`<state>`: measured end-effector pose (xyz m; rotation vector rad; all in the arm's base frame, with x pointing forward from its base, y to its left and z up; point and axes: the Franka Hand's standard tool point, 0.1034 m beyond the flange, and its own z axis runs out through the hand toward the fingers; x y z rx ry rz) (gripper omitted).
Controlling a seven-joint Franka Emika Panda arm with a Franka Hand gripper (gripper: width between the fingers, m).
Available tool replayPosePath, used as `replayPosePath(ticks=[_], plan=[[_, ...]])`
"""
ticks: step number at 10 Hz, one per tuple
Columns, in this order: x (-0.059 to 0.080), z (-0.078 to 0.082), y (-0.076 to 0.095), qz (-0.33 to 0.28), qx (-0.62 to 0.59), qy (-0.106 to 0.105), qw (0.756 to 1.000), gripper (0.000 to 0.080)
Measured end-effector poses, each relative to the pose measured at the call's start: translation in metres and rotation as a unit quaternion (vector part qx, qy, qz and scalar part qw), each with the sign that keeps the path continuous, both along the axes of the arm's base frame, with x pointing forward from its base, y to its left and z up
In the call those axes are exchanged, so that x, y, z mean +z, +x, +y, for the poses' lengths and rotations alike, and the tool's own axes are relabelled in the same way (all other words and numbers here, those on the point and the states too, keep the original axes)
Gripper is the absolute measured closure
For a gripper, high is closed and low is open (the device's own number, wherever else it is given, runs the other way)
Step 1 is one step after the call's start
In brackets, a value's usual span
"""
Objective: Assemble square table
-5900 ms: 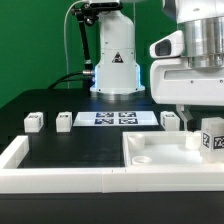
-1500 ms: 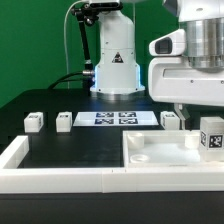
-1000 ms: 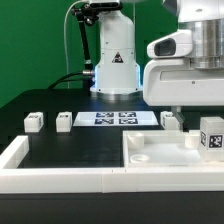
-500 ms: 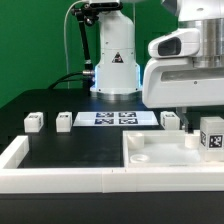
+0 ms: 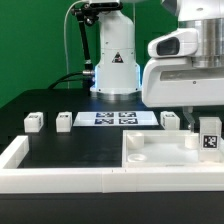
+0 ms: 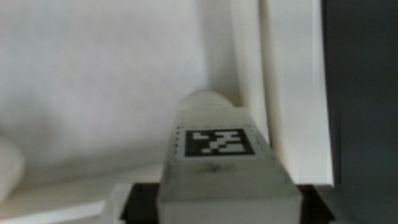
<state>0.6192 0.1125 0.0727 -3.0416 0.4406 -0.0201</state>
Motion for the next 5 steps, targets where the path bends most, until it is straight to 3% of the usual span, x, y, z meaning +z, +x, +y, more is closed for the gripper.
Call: replayPosePath(ticks=[3, 5], plan=[[0.0, -0.004, 0.0, 0.003, -0.128, -0.013, 0.992, 0.0507], [0.0, -0.01, 0.0, 0.002, -0.152, -0.019, 0.988, 0.0505]])
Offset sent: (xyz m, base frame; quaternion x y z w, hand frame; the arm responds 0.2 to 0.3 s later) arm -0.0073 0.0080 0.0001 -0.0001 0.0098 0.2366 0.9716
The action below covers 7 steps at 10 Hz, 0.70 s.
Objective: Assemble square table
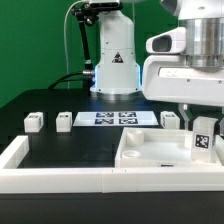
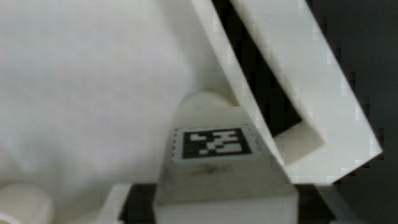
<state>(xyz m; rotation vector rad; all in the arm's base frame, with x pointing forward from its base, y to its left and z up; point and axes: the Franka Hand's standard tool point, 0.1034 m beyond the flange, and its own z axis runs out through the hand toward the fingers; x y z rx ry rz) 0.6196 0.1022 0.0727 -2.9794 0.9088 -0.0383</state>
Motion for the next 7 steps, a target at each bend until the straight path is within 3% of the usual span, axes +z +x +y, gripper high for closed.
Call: replayPosePath(ticks=[2, 3, 4, 5, 7], plan=[[0.0, 0.001, 0.0, 0.0, 0.003, 0.001, 1.0, 0.0501], [0.001, 0.006, -0.001, 0.0, 0.014, 0.002, 1.0, 0.0293], [0.004, 0.009, -0.001, -0.001, 0.035, 0.004, 0.999, 0.0293], [0.01, 0.011, -0.001, -0.002, 0.062, 0.006, 0.998, 0.018], [0.022, 0.011, -0.007, -0.007, 0.114, 0.009, 0.993, 0.0159]])
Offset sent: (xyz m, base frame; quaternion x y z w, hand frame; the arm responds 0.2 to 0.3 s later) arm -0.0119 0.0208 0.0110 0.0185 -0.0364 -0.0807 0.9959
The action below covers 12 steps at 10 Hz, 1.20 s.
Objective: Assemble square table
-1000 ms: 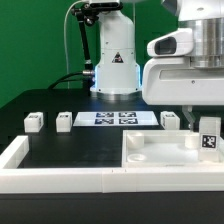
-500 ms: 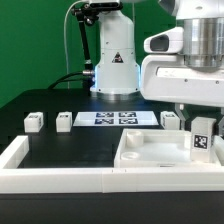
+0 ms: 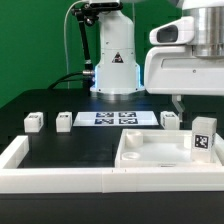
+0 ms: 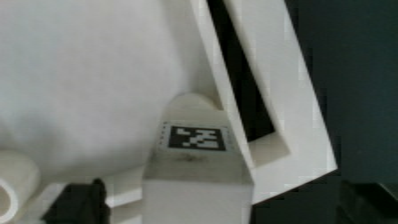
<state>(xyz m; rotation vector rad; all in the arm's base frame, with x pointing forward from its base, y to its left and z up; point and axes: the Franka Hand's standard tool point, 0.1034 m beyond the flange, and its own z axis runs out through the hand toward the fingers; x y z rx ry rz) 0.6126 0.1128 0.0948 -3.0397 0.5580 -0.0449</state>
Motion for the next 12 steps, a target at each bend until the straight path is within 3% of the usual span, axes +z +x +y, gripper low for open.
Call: replayPosePath(ticks=[2, 7, 9, 12], plan=[[0.018, -0.002, -0.009, -0.004, -0.02, 0.007, 1.0, 0.0151], [0.011, -0.006, -0.01, -0.017, 0.024, 0.001, 1.0, 0.0151], [0.011, -0.006, -0.029, -0.019, 0.034, 0.002, 0.999, 0.0151], [0.009, -0.013, -0.041, -0.037, 0.095, -0.004, 0.995, 0.0151]])
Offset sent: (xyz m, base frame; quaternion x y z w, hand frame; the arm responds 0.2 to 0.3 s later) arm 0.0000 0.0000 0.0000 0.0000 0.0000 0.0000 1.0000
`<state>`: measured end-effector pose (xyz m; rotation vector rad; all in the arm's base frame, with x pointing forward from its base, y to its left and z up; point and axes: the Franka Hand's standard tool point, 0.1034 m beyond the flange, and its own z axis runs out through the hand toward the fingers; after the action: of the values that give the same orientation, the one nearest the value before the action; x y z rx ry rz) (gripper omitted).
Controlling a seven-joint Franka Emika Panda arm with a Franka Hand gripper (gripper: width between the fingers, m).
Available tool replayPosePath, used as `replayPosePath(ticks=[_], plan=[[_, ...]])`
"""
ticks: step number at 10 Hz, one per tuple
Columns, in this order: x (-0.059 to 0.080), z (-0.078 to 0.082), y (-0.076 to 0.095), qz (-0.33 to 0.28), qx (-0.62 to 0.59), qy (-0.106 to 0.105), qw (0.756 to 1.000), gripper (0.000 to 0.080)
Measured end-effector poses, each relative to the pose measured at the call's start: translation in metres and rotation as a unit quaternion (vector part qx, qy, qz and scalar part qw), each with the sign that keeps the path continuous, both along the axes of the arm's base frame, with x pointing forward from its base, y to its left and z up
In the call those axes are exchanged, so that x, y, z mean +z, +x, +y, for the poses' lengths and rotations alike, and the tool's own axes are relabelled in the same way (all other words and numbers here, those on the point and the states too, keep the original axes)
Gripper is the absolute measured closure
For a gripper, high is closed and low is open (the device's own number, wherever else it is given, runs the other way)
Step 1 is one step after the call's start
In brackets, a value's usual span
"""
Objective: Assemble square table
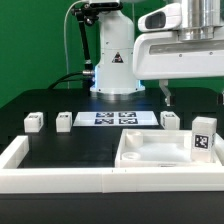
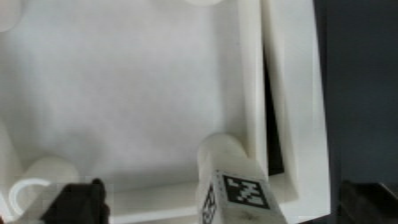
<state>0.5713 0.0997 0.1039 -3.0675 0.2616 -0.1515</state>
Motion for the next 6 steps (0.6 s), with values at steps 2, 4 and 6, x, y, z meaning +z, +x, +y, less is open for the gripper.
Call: replayPosePath(ticks=[2, 4, 6], plan=[[-0.003, 0.001, -0.014, 0.007, -0.004, 0.0, 1.0, 0.0151], [-0.005, 0.002, -0.024, 0.007, 0.0, -0.002, 1.0, 0.0151], [-0.01, 0.014, -0.046, 0.001, 0.015, -0.004, 1.0, 0.0151]])
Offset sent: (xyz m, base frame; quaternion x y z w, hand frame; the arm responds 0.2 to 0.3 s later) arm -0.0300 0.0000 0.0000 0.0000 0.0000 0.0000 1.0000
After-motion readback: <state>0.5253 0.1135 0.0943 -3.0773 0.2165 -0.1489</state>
